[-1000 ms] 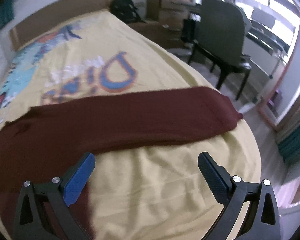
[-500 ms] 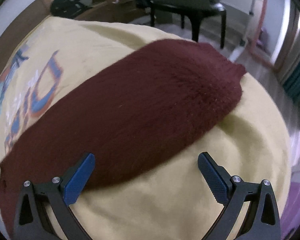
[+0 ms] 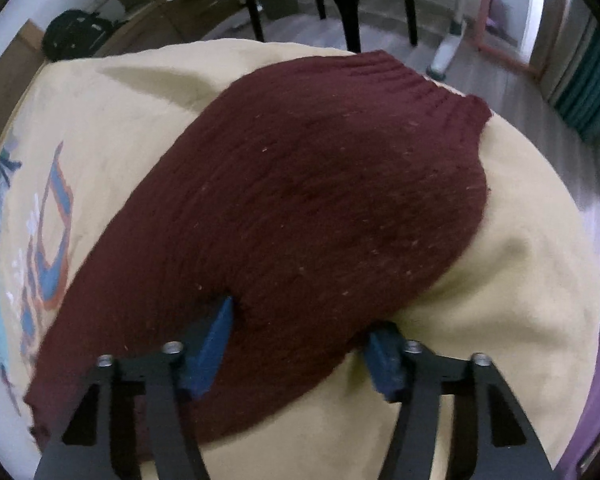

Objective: Fold small clothes
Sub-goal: 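Move the right tool down to the sweater sleeve cuff, then grasp the sleeve cuff with the right tool and lift it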

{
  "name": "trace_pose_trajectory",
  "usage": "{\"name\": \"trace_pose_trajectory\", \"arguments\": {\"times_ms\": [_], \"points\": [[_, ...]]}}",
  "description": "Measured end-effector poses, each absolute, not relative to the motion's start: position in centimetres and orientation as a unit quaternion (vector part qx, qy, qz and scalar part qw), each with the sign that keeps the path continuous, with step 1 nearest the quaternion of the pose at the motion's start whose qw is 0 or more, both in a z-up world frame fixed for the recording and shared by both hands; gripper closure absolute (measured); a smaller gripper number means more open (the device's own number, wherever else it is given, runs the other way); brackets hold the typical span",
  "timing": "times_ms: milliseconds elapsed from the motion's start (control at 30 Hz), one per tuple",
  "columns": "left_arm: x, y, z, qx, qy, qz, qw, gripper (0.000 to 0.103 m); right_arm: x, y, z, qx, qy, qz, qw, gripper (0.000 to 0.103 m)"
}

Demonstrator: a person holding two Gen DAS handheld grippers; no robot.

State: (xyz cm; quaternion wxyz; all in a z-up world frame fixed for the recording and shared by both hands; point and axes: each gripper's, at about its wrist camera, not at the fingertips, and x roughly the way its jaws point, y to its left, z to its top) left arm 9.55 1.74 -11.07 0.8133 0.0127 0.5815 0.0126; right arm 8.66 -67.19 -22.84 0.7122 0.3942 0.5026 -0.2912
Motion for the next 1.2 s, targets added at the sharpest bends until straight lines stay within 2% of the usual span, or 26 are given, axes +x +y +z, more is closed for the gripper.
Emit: {"name": "trace_pose_trajectory", "arguments": {"times_ms": [33,100,233,400,600,833,1200], "points": [[9.5,1.8,-11.1,0.013,0.582,0.013,0.813,0.001,8.6,-67.3,-22.7,0.398,0.501,-0.284,0.714,0.072],[9.5,1.9,-11.3,0.010,0.584,0.011,0.812,0.001,8.7,-67.4,-22.5,0.402,0.502,-0.271,0.716,0.084],[9.4,1.8,-11.2,0.008,0.582,0.007,0.813,0.001,9.4,-67.0,-21.9,0.373,0.516,-0.265,0.724,0.089],[9.4,2.0,-11.0,0.010,0.576,0.005,0.818,0.001,9.4,-65.7,-19.6,0.343,0.502,-0.263,0.749,0.091],[9.7,2.4,-10.7,0.018,0.565,0.014,0.824,0.001,11.1,-60.9,-13.4,0.270,0.477,-0.218,0.807,0.091],[10.3,2.8,-11.0,0.017,0.568,-0.005,0.823,0.001,14.9,-52.1,-6.4,0.219,0.446,-0.133,0.858,0.091],[12.0,3.9,-11.2,0.001,0.558,-0.007,0.830,0.001,20.6,-36.8,-1.3,0.157,0.433,0.001,0.887,0.091]]}}
